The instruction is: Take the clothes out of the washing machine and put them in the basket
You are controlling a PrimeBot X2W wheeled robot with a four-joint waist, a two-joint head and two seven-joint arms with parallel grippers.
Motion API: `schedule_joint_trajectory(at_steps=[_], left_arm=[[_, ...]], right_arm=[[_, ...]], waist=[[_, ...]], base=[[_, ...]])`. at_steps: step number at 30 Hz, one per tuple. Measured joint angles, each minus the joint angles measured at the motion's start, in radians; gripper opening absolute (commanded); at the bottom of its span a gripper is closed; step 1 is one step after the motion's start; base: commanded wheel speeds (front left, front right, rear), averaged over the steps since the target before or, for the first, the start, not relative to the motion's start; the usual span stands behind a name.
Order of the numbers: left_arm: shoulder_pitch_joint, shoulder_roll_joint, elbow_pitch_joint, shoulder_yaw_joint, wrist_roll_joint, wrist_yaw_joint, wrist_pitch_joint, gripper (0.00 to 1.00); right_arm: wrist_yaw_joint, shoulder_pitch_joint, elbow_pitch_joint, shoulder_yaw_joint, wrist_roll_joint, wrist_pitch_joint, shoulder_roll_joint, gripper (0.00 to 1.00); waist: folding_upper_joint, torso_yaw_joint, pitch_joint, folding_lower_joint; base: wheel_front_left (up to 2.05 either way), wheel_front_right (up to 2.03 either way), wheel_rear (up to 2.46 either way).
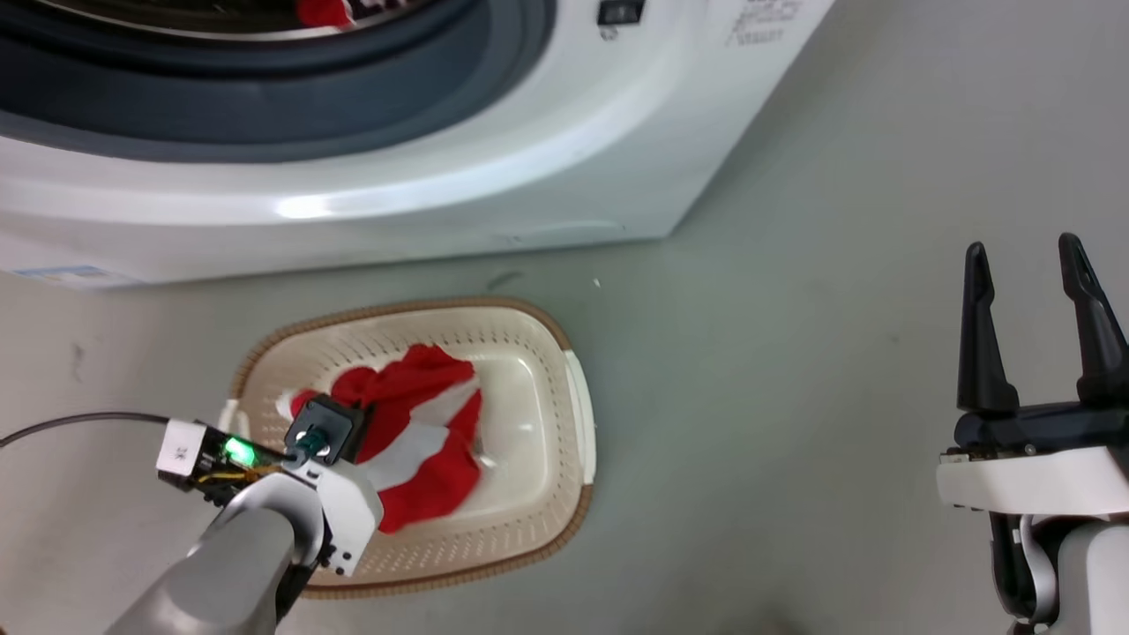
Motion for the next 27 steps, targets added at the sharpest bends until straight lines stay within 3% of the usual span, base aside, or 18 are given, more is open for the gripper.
schedule_joint_trajectory(at_steps=[13, 24, 25, 26, 27], left_arm=[[-0.152, -0.055, 0.296, 0.011, 0.017, -0.025, -0.019, 0.00], [-0.186, -0.079, 0.387, 0.027, 0.012, -0.041, -0.022, 0.00], [-0.185, -0.080, 0.389, 0.032, 0.006, -0.035, -0.022, 0.79], [-0.184, -0.079, 0.386, 0.034, 0.009, -0.024, -0.022, 1.00], [-0.184, -0.078, 0.377, 0.034, 0.016, -0.010, -0.022, 1.00]], right_arm=[[0.000, -0.049, -0.023, 0.035, 0.044, 0.000, 0.000, 1.00], [0.000, -0.072, -0.023, 0.049, 0.064, 0.000, 0.000, 1.00], [0.000, -0.072, -0.022, 0.050, 0.065, 0.000, 0.000, 1.00], [0.000, -0.072, -0.021, 0.051, 0.067, 0.000, 0.000, 1.00], [0.000, -0.073, -0.019, 0.053, 0.067, 0.000, 0.000, 1.00]], waist=[[0.0000, -0.084, 0.194, 0.0000], [0.0000, -0.125, 0.256, 0.0000], [0.0000, -0.126, 0.252, -0.0001], [0.0000, -0.126, 0.247, -0.0001], [0.0000, -0.126, 0.242, -0.0001]], base=[[0.00, 0.00, 0.00], [0.00, 0.00, 0.00], [0.00, 0.00, 0.00], [0.00, 0.00, 0.00], [0.00, 0.00, 0.00]])
